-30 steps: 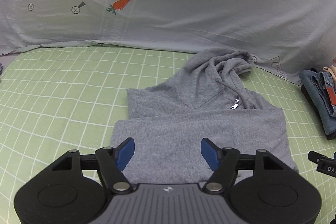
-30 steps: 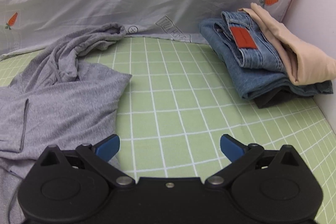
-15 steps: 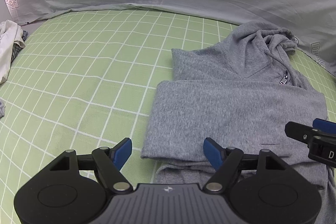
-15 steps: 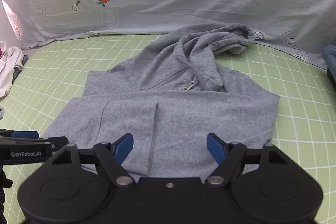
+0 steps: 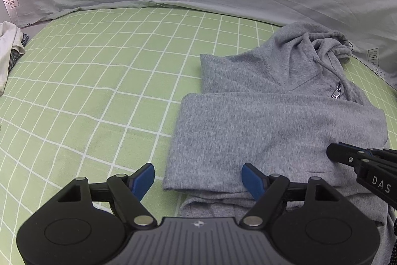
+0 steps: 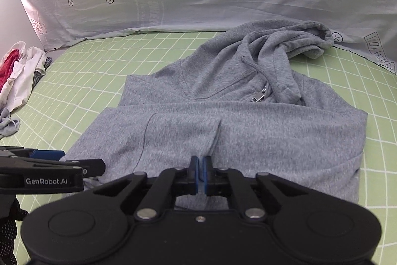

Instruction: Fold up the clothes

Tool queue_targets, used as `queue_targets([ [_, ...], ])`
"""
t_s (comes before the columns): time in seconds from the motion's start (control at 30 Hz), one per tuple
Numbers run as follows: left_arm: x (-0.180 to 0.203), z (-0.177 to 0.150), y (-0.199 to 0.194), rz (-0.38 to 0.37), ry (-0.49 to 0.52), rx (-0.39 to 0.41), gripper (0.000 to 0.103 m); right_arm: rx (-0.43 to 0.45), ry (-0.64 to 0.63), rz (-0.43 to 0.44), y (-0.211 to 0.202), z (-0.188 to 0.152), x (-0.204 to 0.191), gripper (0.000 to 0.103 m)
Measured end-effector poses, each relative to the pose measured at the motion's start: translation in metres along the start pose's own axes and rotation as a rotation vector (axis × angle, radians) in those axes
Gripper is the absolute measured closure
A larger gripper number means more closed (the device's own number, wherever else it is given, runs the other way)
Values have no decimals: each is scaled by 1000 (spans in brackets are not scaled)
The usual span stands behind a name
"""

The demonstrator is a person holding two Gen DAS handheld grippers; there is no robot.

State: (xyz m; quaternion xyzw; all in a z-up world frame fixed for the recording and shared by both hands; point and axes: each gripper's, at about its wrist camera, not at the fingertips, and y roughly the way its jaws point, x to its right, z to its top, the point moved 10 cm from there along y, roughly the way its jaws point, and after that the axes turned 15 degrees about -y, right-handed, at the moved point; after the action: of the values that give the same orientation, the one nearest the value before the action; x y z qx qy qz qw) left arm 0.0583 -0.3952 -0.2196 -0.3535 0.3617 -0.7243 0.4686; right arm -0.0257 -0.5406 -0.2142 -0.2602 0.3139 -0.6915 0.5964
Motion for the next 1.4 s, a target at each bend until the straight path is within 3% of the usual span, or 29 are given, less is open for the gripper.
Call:
queue_targets([
  [0.23, 6, 0, -13, 0, 26, 22, 25, 73, 16, -46, -35, 0, 17, 100],
  [0.5, 21, -6, -21, -12, 79, 34, 25, 105, 113, -194, -73, -23, 74, 100],
  [0.73, 24, -15, -17, 21, 114, 13, 24, 40, 219, -233, -67, -58, 103, 100],
  [1.0, 17, -22, -4, 46, 108, -26, 18, -66, 169, -254, -42, -76, 97, 94],
  [1.1, 14, -24, -2, 53, 91, -28, 14, -86, 149, -292, -43, -77, 99, 78],
  [1.17, 14, -23, -1, 55, 94, -30, 13, -105, 149, -328, -44, -79, 105, 55],
  [1.4, 18, -9, -11, 56, 133, -22, 13, -112, 250, -355, -48, -74, 131, 22],
])
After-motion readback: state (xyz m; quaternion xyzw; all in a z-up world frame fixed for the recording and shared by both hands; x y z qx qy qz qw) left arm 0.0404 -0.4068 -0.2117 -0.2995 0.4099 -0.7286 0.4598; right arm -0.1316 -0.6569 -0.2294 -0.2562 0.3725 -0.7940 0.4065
